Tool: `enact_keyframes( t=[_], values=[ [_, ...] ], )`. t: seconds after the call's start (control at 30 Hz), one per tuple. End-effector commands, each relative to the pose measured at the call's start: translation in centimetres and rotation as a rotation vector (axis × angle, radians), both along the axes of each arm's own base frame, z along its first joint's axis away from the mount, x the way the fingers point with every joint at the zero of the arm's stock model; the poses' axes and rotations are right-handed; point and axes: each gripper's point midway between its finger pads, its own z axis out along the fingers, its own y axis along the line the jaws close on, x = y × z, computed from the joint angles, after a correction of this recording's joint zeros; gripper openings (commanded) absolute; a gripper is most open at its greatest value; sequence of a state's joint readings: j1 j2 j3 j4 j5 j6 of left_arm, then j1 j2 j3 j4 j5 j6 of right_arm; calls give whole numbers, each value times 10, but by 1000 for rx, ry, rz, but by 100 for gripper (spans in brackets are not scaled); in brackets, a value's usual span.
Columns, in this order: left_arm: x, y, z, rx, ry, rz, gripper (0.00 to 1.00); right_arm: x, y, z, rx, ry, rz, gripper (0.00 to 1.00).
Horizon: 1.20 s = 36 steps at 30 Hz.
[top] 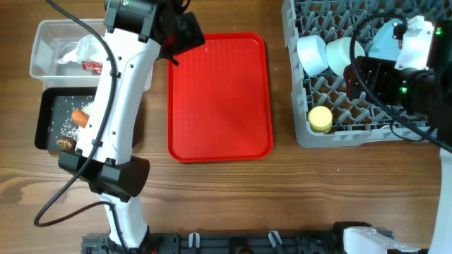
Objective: Sort waste into correct bins and load items into the dishwasher rack
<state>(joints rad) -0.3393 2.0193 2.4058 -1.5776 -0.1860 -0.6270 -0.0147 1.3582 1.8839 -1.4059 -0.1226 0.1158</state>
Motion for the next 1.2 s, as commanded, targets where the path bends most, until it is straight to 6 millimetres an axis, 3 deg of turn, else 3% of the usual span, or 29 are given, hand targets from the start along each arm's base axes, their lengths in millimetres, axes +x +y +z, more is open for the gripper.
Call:
enact_keyframes(
  t=[0.0, 0.17, 0.37, 0.6, 0.67, 0.83, 1.07, 1.17],
  values=[
    [-3, 1, 9, -15, -24, 12, 100, 15, -5, 4, -17, -77, -29, 100],
    [-3, 1, 9, -15, -24, 12, 100, 31, -4, 11, -33, -299, -19, 100],
    [-3, 1, 9, -15, -24, 13, 100, 15, 8, -8, -28, -469, 19, 100],
    [-3, 1, 9, -15, -24, 13, 100, -15, 8, -61, -23, -653, 16, 100],
    [-3, 1, 10, -16, -24, 13, 100, -32, 7, -105, -9, -752, 8, 100],
    [-3, 1, 9, -15, -24, 13, 100, -46, 6, -159, 89, -774, -45, 100],
    [-3, 1, 9, -15, -24, 12, 100, -53, 6, -197, 120, -798, -61, 100],
    [-3, 1, 9, -15, -24, 13, 100, -55, 4, -187, 76, -851, -47, 100]
  ],
)
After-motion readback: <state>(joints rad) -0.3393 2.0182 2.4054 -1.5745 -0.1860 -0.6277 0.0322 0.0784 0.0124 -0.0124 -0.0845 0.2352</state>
